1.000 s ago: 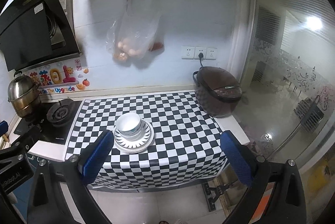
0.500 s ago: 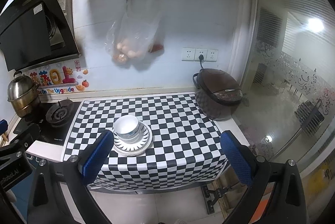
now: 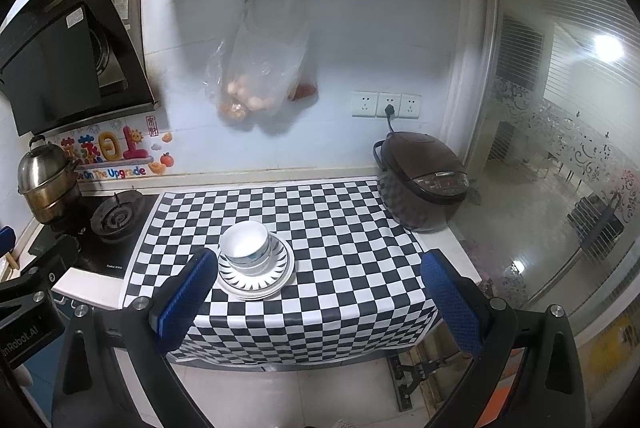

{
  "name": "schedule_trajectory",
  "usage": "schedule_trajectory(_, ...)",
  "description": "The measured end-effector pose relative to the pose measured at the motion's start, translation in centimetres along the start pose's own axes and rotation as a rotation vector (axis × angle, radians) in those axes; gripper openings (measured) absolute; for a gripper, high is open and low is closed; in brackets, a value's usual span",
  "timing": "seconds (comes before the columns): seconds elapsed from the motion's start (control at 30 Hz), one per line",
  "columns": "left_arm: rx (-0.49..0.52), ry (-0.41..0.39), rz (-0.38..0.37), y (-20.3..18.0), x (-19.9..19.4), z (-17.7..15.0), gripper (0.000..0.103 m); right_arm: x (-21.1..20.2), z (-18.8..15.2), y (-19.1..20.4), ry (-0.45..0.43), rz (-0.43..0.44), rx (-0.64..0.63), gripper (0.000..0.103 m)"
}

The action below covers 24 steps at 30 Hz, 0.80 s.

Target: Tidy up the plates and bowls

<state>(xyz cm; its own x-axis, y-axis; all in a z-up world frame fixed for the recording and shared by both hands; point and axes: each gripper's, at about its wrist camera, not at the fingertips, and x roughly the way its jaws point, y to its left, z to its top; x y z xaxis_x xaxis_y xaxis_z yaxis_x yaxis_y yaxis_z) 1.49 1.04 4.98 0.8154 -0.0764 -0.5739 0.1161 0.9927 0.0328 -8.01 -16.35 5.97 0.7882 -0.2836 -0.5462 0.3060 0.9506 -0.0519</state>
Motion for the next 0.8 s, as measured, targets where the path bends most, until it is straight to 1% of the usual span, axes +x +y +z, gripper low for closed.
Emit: schedule_trajectory(0.8,0.002,0.003,0.002,0.5,1.0,0.3,0.101,0.7,0.1,0.7,0.011,0.000,-0.002,0.103)
